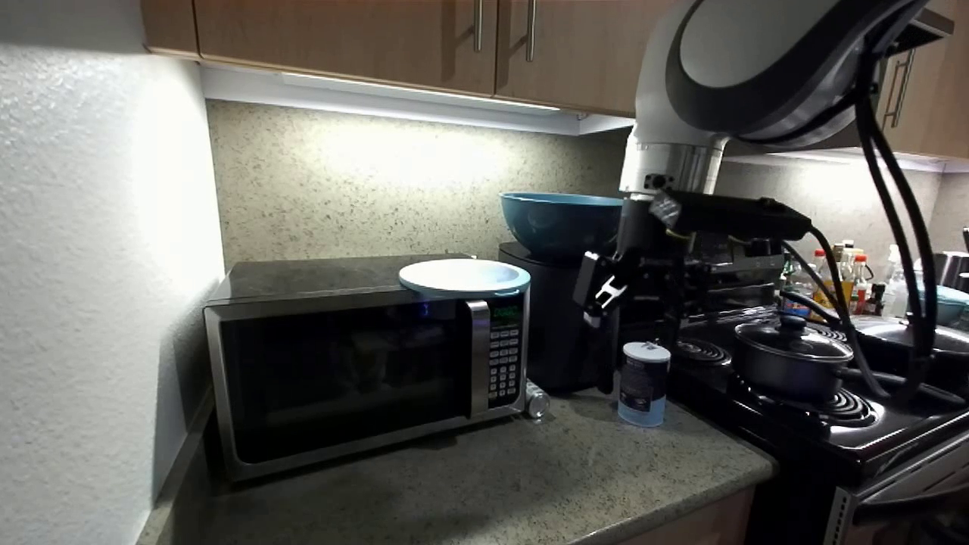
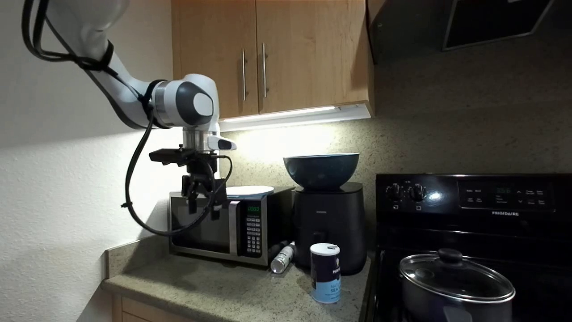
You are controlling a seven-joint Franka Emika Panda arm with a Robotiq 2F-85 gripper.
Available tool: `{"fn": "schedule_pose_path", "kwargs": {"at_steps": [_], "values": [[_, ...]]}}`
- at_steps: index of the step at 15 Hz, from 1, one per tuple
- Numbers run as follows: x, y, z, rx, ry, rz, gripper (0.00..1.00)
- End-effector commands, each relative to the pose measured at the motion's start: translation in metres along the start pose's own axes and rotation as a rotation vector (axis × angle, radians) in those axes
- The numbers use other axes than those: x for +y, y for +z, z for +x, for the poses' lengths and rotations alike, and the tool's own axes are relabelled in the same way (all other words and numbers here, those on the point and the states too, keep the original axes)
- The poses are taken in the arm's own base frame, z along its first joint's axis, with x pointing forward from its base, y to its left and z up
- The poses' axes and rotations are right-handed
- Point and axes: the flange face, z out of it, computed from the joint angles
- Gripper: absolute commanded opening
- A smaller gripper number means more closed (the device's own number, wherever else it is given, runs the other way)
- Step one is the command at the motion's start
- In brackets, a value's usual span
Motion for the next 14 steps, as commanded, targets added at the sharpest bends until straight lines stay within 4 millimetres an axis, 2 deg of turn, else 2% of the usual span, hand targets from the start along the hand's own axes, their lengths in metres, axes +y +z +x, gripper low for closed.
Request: {"fn": "schedule_pose_path", "kwargs": {"at_steps": [1,3,6,10,14], "values": [[0.005,-0.01,0.01,0.043,0.031,0.01,1.0],[0.009,-0.021,0.019,0.084,0.063,0.024,1.0],[0.003,-0.02,0.023,0.113,0.089,0.059,1.0],[-0.011,-0.018,0.064,0.302,0.219,0.156,1.0],[-0.018,-0.011,0.091,0.334,0.285,0.198,1.0]]}}
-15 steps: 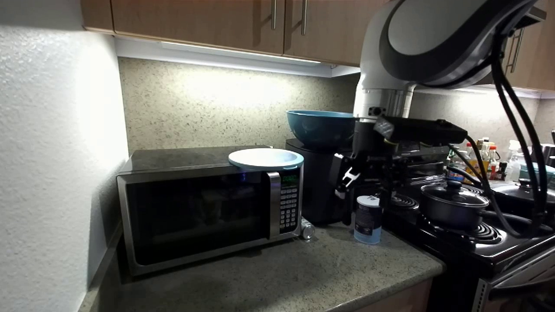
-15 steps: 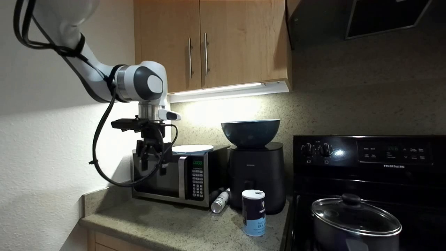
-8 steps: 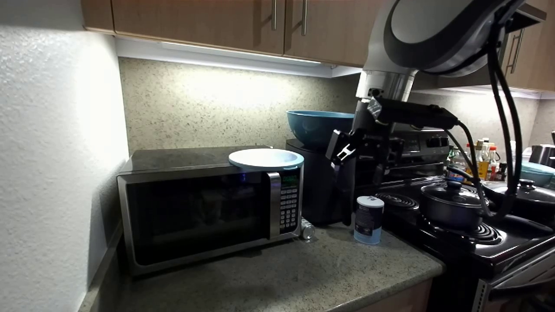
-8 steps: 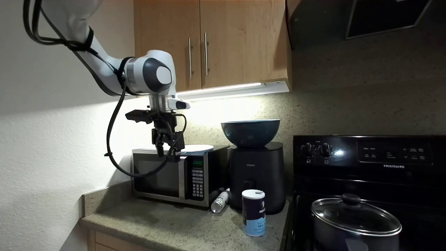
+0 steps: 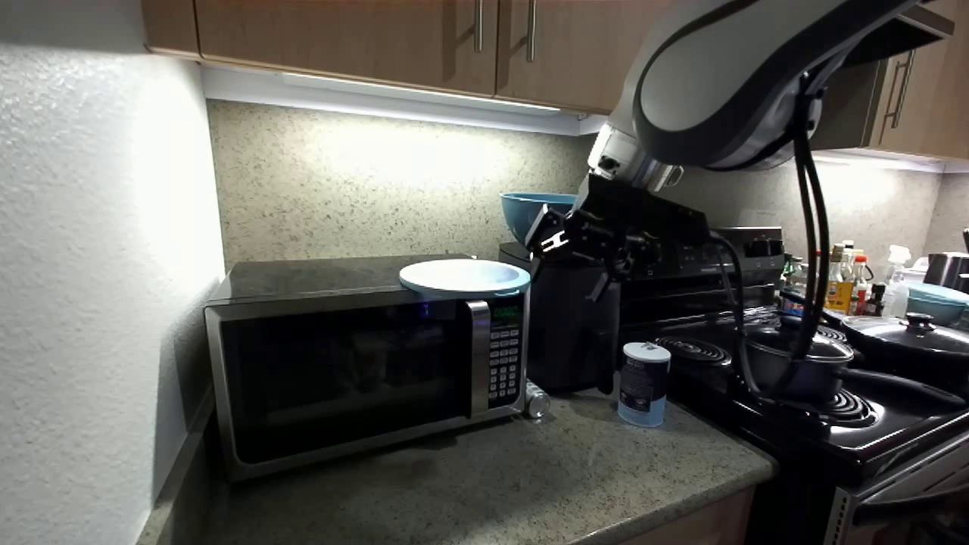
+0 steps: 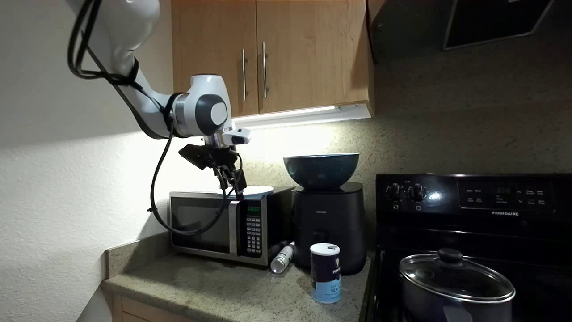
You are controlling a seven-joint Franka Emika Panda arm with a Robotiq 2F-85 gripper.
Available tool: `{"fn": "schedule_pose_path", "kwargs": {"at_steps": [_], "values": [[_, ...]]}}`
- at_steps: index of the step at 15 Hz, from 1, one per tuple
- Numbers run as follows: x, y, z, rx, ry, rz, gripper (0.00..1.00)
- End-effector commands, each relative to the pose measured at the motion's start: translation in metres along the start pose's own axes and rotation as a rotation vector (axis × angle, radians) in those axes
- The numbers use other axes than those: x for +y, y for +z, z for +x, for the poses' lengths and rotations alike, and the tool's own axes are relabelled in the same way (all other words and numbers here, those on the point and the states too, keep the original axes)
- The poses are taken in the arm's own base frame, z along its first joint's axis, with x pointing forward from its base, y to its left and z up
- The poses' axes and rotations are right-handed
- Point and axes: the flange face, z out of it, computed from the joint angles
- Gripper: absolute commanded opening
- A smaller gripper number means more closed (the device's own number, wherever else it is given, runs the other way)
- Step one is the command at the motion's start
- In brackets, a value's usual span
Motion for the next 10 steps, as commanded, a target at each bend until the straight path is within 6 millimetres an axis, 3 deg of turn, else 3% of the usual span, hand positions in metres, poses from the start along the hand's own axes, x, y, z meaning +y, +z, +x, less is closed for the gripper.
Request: {"fn": "schedule_pose_path", "kwargs": {"at_steps": [1,5,10], "values": [[-0.002,0.005,0.005,0.0,0.015,0.004,1.0],[-0.005,0.016,0.016,-0.006,0.029,0.005,1.0],[-0.027,-0.001,0.022,0.082,0.142,0.171,1.0]]}}
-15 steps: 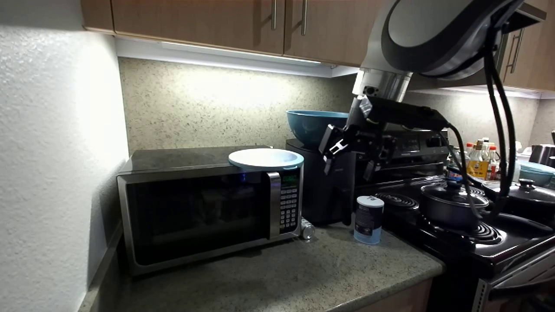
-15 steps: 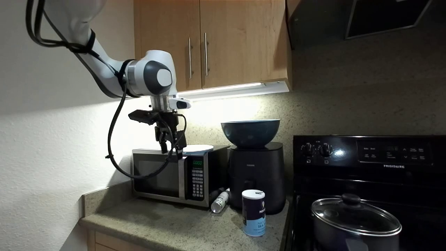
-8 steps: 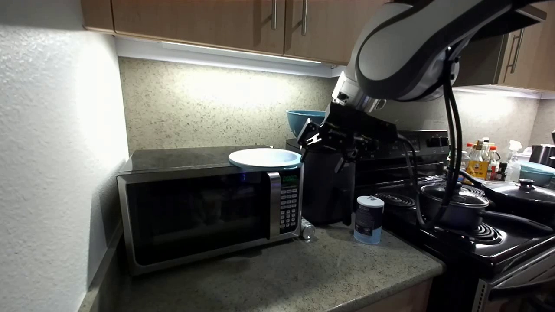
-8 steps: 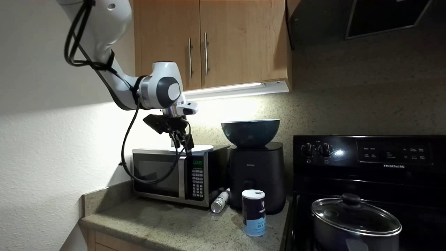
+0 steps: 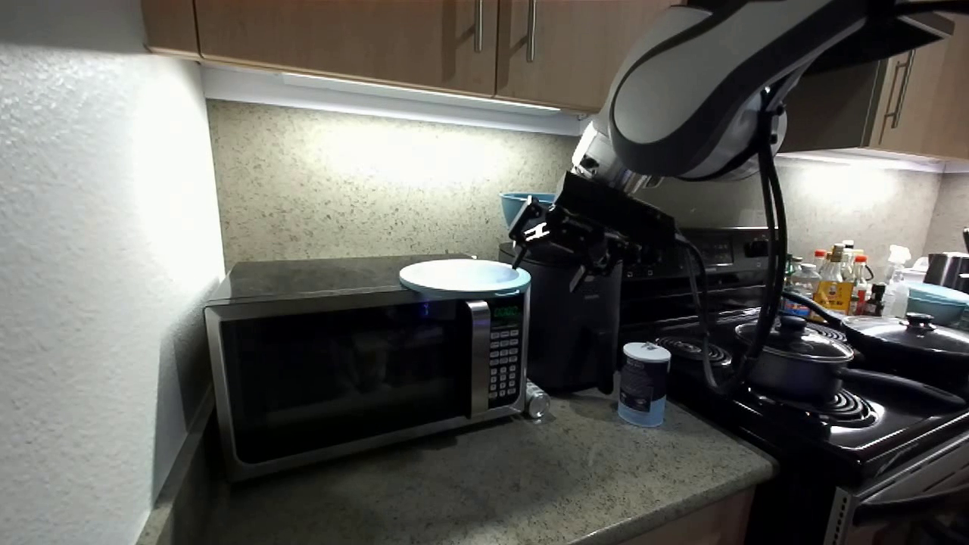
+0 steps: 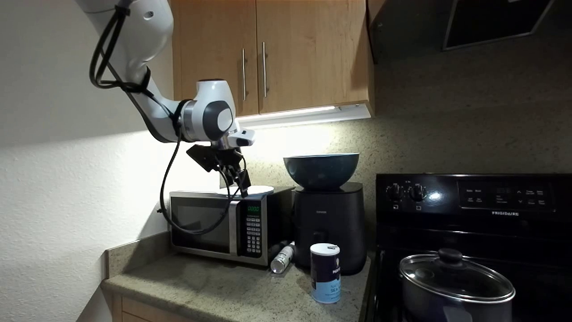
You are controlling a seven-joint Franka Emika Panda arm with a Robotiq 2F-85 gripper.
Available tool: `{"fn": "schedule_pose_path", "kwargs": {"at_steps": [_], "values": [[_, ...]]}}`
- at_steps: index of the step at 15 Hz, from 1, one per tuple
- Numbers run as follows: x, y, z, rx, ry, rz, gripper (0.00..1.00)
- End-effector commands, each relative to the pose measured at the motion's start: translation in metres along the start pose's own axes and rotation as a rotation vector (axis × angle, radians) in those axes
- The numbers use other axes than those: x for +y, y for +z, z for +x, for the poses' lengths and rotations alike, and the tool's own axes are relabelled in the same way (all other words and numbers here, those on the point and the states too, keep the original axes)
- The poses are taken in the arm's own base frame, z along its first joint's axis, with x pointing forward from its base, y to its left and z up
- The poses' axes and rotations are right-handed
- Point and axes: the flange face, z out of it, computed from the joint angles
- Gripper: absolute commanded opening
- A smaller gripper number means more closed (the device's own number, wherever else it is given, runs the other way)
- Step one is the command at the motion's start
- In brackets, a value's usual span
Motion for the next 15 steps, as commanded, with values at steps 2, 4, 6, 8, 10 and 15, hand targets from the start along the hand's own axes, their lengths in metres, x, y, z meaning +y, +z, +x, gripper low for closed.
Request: {"fn": "schedule_pose_path", "kwargs": {"at_steps": [2,4,6,8,10,15], "values": [[-0.018,-0.011,0.002,0.03,0.17,0.112,1.0],[-0.015,-0.009,0.001,0.018,0.125,0.097,1.0],[-0.024,-0.011,-0.007,-0.033,0.133,0.13,1.0],[-0.032,-0.007,-0.015,-0.071,0.128,0.156,1.0],[-0.039,0.0,-0.02,-0.12,0.169,0.184,1.0],[-0.034,0.007,-0.024,-0.15,0.218,0.163,1.0]]}}
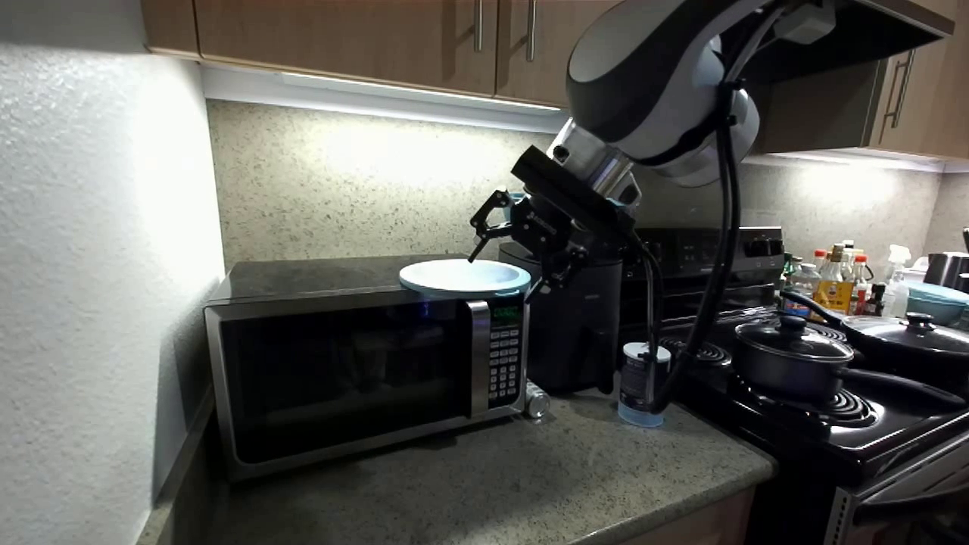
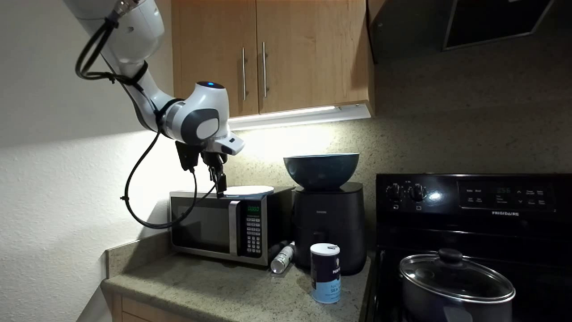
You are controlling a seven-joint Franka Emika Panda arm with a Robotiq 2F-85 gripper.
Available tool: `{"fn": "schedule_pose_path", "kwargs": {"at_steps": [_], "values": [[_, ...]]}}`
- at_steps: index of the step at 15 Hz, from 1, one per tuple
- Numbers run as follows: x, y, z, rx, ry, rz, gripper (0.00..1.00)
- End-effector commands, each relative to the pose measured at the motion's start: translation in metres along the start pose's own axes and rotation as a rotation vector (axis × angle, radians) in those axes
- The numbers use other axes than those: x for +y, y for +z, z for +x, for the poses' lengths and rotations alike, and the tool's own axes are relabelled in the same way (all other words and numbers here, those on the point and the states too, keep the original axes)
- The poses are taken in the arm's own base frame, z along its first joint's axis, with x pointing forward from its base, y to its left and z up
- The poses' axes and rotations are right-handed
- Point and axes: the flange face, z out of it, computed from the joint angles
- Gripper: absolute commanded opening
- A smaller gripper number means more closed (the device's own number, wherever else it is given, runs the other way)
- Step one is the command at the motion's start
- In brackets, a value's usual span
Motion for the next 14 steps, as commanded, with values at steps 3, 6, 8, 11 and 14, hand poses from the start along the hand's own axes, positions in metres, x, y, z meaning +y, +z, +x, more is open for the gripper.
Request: {"fn": "schedule_pose_path", "kwargs": {"at_steps": [3,6,8,11,14], "values": [[0.001,0.004,0.004,-0.002,0.025,0.008,1.0],[0.007,0.01,0.014,0.033,0.068,0.021,1.0],[0.012,0.015,0.02,0.04,0.091,0.027,1.0],[0.016,0.021,0.024,0.016,0.135,0.023,1.0],[0.018,0.02,0.022,0.02,0.099,0.008,1.0]]}}
